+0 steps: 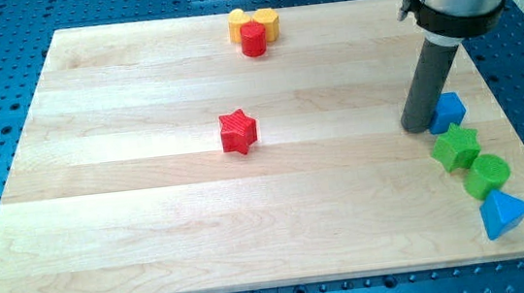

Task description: Slightly move the green star to the right side

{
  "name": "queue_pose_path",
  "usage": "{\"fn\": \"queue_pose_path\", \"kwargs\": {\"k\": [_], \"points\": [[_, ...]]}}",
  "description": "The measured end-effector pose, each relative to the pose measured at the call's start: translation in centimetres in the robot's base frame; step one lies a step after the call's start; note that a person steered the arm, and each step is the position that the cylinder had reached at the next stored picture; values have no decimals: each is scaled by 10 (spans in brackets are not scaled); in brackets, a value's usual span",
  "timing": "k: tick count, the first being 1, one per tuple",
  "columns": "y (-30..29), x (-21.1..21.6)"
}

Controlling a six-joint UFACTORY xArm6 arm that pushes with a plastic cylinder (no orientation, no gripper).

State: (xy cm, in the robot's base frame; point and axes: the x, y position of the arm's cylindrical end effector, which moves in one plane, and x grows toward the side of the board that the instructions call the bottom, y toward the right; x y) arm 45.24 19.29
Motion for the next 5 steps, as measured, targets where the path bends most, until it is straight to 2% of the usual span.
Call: {"fn": "queue_pose_path", "kwargs": {"k": [1,2,3,5], "points": [[0,-6],[-33,16],[-11,62],[6,62]]}}
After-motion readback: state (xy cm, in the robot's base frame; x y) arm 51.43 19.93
